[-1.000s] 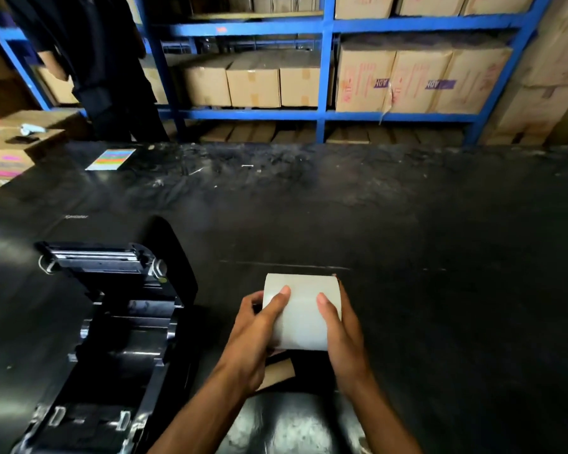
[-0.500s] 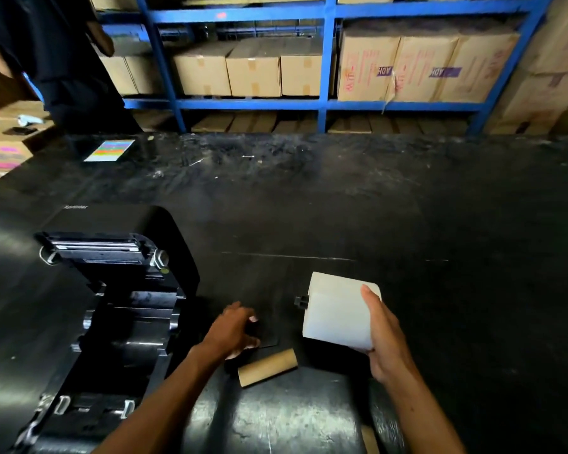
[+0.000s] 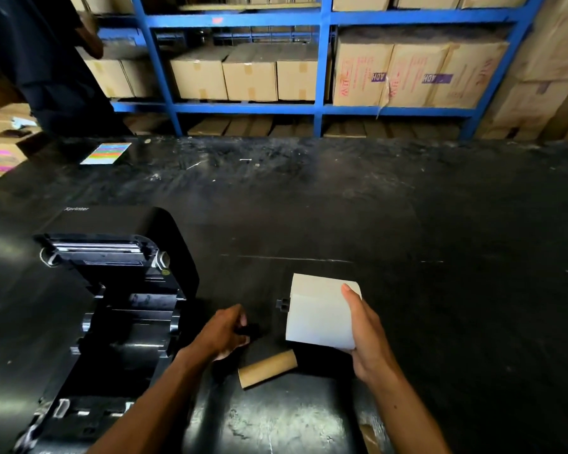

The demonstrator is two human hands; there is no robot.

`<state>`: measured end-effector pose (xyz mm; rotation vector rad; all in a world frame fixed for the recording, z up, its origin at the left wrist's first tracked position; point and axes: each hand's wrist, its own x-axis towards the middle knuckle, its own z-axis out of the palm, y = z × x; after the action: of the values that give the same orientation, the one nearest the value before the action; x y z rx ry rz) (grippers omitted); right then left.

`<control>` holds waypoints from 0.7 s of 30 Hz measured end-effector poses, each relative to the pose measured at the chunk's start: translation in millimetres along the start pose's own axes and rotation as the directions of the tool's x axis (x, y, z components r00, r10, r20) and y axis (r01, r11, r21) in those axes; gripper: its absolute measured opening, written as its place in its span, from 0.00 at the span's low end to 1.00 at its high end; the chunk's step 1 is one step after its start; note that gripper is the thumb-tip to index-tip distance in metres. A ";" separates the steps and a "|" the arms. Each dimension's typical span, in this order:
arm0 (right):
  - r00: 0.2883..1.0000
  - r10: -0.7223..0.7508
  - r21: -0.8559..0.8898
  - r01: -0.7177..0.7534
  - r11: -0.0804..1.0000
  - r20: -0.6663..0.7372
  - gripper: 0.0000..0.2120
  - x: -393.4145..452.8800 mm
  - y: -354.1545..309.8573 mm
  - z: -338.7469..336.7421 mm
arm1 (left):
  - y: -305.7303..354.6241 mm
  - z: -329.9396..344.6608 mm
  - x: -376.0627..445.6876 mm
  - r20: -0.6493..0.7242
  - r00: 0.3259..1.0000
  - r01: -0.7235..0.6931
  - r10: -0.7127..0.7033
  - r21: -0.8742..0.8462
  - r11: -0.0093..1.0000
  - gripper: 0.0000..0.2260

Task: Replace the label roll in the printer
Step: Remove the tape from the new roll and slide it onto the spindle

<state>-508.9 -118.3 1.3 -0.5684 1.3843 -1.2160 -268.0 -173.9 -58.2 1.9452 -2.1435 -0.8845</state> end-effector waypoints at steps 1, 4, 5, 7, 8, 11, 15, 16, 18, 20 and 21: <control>1.000 -0.002 -0.003 0.002 1.000 0.004 0.16 -1.7 -0.2 1.1 | 2.5 -0.7 -0.6 -0.053 0.998 0.036 -0.043 -0.124 0.992 0.12; 1.000 -0.003 -0.006 0.003 1.000 0.020 0.15 -7.7 -2.0 4.0 | 18.5 -5.9 -7.9 -0.188 0.957 0.078 -0.219 -0.563 0.823 0.09; 1.000 -0.003 -0.006 0.004 1.000 0.027 0.15 -9.9 -2.5 5.5 | 26.4 -8.7 -12.5 -0.208 0.946 0.046 -0.249 -0.673 0.738 0.09; 0.999 -0.012 -0.005 0.012 1.000 0.041 0.15 -13.7 -2.5 9.3 | 40.6 -12.6 -22.8 -0.231 0.938 -0.019 -0.259 -0.779 0.627 0.09; 0.999 -0.017 -0.006 0.018 1.000 0.047 0.16 -15.4 -1.9 11.4 | 46.3 -12.4 -27.9 -0.243 0.934 -0.043 -0.260 -0.803 0.594 0.10; 0.998 -0.027 -0.012 0.028 1.000 0.064 0.16 -21.9 0.1 18.0 | 59.7 -12.9 -44.3 -0.324 0.902 -0.116 -0.284 -0.817 0.564 0.13; 0.997 -0.020 -0.001 0.020 1.000 0.073 0.16 -30.9 2.1 22.8 | 69.9 -15.3 -66.9 -0.296 0.925 -0.160 -0.238 -0.873 0.462 0.13; 0.997 -0.022 -0.001 0.022 1.000 0.074 0.15 -32.9 2.7 23.7 | 71.3 -15.4 -72.5 -0.270 0.936 -0.156 -0.224 -0.892 0.425 0.13; 0.996 -0.030 0.008 0.030 1.000 0.081 0.14 -37.5 3.7 25.3 | 72.1 -14.2 -82.0 -0.205 0.957 -0.134 -0.206 -0.940 0.314 0.13; 0.995 -0.031 0.026 0.029 0.999 0.095 0.13 -42.4 2.9 27.3 | 68.9 -11.5 -88.4 -0.161 0.963 -0.116 -0.218 -0.971 0.207 0.13; 0.994 -0.027 0.032 0.024 0.999 0.103 0.13 -44.6 2.6 28.1 | 68.2 -10.5 -91.7 -0.171 0.957 -0.127 -0.233 -0.973 0.194 0.13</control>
<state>-471.8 -87.8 23.0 -0.6210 1.2728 -1.2097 -307.2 -90.8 10.6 1.2287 -0.7634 -1.3798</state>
